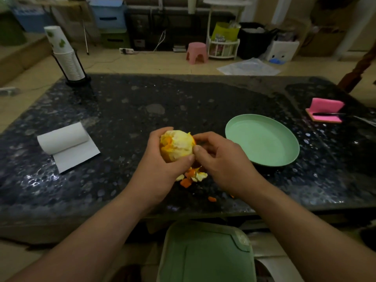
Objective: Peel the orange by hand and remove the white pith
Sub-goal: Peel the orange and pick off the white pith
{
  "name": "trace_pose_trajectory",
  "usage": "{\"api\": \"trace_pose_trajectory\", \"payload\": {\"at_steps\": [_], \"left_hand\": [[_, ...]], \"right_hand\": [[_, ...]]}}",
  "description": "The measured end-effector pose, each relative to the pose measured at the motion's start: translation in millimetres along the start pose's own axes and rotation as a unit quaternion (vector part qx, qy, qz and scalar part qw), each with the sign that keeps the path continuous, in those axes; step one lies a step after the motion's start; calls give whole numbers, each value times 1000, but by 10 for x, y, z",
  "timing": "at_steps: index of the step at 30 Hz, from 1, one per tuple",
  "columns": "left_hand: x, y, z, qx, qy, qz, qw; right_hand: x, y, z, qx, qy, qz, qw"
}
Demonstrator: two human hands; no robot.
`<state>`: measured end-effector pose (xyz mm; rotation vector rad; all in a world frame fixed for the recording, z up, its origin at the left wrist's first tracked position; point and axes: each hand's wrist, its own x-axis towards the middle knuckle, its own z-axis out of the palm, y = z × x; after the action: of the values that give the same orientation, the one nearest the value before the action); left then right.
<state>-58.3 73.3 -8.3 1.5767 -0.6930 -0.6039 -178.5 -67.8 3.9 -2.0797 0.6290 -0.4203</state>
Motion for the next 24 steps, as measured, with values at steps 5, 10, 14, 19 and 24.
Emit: {"api": "trace_pose_trajectory", "payload": {"at_steps": [5,10,14,19,24], "left_hand": [[-58,14,-8,124,16,76,989],[-78,5,3,123,35,104,986],[-79,31,-8,99,46,112,988],[-57,98,-1,13,25,72,997],[-29,86,-18,51,-28,54,997]], "right_hand": [[-34,-25,5,30,-2,4,1000],[-74,-53,20,114,-1,21,993],[-104,-125,-7,214,-47,71,973],[-66,-145,-53,312,-137,121,932],[-36,-105,-32,357,-124,160,912]]}}
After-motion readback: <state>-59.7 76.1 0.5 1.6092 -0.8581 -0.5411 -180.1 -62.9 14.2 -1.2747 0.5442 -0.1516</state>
